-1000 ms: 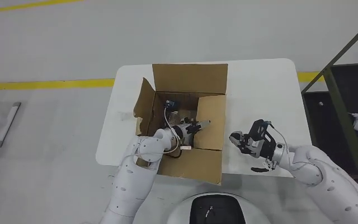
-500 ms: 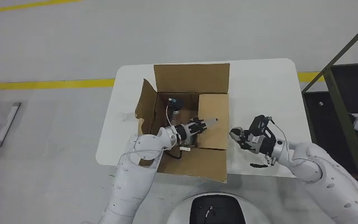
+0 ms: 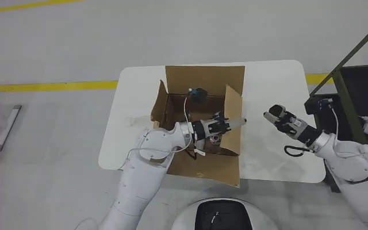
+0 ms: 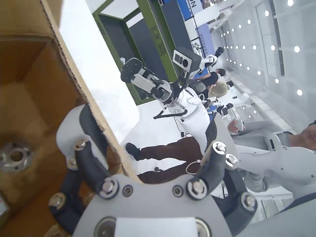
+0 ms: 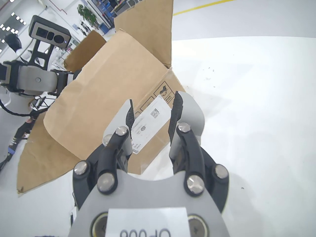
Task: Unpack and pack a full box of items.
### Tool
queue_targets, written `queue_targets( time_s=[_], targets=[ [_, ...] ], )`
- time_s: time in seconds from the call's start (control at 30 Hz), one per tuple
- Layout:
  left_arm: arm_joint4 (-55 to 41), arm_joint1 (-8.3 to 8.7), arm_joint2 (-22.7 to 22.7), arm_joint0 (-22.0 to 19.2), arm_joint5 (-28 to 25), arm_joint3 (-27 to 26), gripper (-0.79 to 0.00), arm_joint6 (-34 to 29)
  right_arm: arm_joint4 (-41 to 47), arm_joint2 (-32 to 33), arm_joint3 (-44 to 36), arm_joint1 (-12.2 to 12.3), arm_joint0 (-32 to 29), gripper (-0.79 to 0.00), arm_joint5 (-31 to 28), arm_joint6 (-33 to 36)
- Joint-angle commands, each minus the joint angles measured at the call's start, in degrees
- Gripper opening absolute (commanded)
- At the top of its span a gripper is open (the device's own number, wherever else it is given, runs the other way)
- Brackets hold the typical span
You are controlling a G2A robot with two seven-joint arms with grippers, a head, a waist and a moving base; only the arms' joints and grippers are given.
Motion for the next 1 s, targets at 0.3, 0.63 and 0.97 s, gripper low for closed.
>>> queue_targets(
  time_s=[0.3, 0.63, 0.97],
  targets=[
    [0.04, -1.88, 9.98, -4.92, -4.25, 2.55, 0.0, -3.77, 18.5, 5.78, -2.24, 0.74, -1.47, -0.191, 0.22, 8.85],
    [-1.28, -2.79, 13.51, -6.72, -5.19, 5.24, 0.0, -6.26, 15.58, 6.83, -4.48, 0.98, -2.91, -0.252, 1.59, 9.81],
    [-2.34, -3.29, 15.41, -7.62, -5.49, 6.78, 0.0, -8.64, 12.35, 4.4, -5.28, 1.06, -2.92, -0.499, 2.98, 13.18]
  ],
)
